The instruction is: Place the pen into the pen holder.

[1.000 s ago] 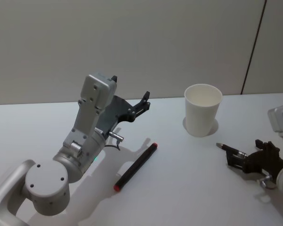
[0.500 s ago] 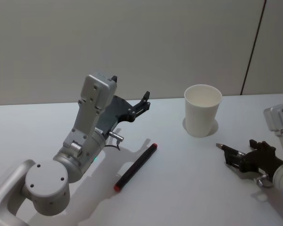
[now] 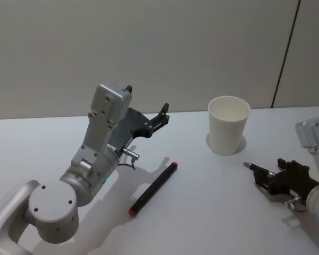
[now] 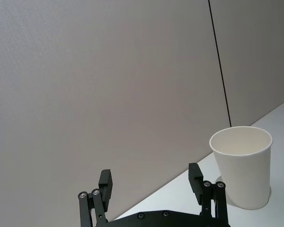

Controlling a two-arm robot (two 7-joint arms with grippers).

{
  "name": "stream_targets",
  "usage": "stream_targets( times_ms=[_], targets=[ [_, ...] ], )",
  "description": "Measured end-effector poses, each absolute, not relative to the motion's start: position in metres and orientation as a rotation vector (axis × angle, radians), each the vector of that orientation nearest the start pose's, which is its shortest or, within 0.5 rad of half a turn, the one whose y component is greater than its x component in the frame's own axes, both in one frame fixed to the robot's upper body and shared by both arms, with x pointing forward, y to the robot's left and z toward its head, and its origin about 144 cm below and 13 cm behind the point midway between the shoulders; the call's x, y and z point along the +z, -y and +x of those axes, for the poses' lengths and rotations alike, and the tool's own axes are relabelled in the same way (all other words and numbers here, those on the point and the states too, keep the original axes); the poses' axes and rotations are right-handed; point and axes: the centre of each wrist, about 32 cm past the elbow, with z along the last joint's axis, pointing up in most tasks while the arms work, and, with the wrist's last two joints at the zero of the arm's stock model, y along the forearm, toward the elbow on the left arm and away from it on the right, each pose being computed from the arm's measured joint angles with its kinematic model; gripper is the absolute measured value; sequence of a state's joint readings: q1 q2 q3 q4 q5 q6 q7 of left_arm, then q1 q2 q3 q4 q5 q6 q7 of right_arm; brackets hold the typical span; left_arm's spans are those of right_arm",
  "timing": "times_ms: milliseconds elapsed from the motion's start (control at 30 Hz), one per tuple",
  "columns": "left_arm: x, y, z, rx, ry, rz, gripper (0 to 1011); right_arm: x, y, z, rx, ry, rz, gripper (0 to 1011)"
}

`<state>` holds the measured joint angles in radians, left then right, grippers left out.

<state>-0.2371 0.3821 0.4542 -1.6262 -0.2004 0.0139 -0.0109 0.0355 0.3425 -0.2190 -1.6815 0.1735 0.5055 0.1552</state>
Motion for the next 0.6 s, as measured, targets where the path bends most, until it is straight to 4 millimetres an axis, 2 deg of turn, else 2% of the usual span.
stream_targets(
  times_ms=[400, 533, 567, 600],
  targets=[
    [1.2044, -0.1984, 0.4920, 1.124, 0.268, 0.061, 1001, 1.1756, 0.2501, 0.4602, -1.184, -0.187, -0.458, 637],
    [1.2044, -0.1984, 0.4920, 1.124, 0.268, 0.061, 1001, 1.1758, 0.2503, 0.4604, -1.168, -0.185, -0.452, 555],
    [1.2044, -0.1984, 0.4920, 1.124, 0.268, 0.061, 1001, 1.1761, 0.2503, 0.4606, -1.160, -0.184, -0.449, 487],
    [1.2044, -0.1984, 0.4920, 1.124, 0.268, 0.061, 1001, 1.1762, 0.2503, 0.4607, -1.157, -0.183, -0.448, 474]
  ],
)
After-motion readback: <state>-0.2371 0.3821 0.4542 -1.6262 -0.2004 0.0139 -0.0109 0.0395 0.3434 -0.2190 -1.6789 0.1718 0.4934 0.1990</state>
